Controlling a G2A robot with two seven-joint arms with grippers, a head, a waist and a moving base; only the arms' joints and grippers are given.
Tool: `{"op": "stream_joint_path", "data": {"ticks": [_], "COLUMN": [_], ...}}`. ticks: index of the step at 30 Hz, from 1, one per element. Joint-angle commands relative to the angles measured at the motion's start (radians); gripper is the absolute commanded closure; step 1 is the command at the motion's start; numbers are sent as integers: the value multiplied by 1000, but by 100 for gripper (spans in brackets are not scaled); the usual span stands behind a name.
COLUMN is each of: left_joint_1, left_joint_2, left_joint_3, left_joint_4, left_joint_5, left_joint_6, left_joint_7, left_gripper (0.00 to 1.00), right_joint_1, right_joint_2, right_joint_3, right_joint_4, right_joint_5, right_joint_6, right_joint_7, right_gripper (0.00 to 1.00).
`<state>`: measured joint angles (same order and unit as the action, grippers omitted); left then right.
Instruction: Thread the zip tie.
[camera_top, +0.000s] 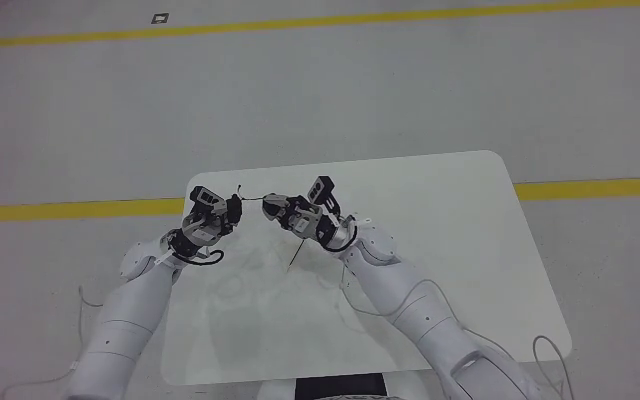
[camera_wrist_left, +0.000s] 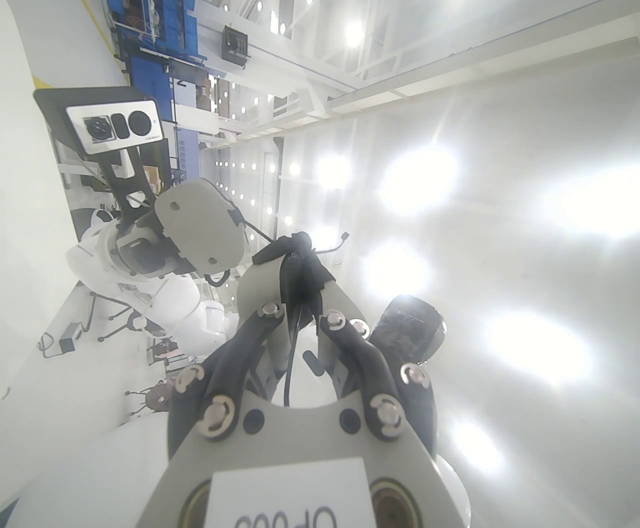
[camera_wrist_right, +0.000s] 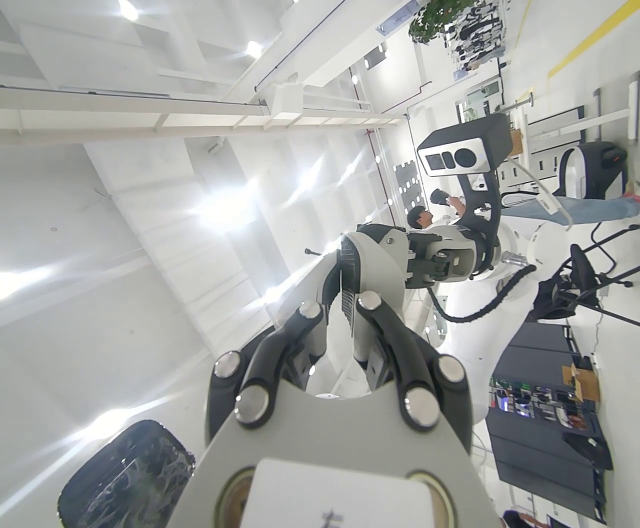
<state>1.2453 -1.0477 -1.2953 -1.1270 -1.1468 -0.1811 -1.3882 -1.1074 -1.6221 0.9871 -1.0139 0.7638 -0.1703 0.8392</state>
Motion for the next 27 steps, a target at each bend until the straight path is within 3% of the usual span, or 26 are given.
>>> {"op": "stream_joint_path", "data": {"ticks": [1,27], "left_joint_1": [0,0], "left_joint_2": [0,0], "left_joint_3": [0,0], "left_joint_4": [0,0], "left_joint_5": [0,0], "left_joint_6": [0,0], "left_joint_7": [0,0], "left_gripper": [100,100], "right_joint_1": [-3,-22], "right_joint_2": [2,18], "right_joint_3": [3,28], "right_joint_4": [-3,-10], "right_joint_5": [-2,-12], "right_joint_6": [2,5], "right_joint_7": [-2,-25], "right_gripper": [100,100]}}
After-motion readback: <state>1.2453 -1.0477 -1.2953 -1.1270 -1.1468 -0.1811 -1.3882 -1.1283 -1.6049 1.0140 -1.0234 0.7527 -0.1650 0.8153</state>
